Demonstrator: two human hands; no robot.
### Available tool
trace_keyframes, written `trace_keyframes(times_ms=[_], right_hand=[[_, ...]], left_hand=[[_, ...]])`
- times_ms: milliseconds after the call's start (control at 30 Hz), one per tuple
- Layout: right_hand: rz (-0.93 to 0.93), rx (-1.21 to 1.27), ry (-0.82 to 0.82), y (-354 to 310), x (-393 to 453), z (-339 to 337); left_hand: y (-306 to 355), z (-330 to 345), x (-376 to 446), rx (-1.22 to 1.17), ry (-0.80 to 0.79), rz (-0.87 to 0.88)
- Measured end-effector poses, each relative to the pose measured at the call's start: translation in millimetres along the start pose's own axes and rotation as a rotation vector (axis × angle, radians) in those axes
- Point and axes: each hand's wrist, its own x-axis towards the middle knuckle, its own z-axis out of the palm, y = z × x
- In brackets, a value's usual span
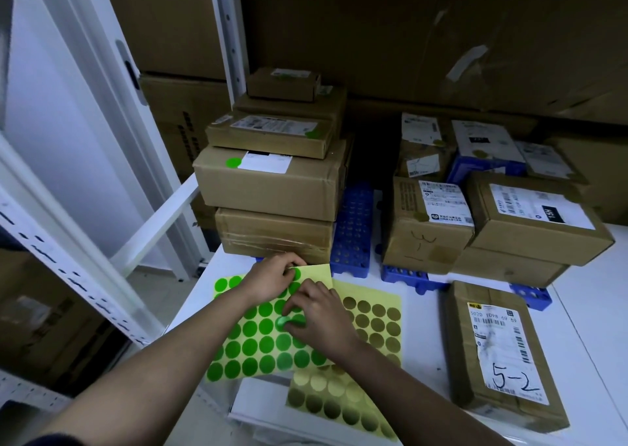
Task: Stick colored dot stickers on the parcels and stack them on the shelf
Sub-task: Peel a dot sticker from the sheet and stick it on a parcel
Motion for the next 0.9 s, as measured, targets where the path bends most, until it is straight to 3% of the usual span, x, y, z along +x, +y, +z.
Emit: trace_keyframes(times_ms=[333,600,767,900], right_hand=[[0.047,0.125,-0.055,-1,2,-4],[0.289,0.605,-0.149,-2,5,-12],[0.313,0.512,-0.191,-1,7,-4],[0.313,0.476,-0.176,0,8,1]], left_hand=[[-1,1,-3,-0.003,0.022,0.019],[-4,2,-6,0.067,0.035,0.036],[-11,8,-10,0.093,0.064,0.055],[-21,14,-23,0.131,0.234,0.195]])
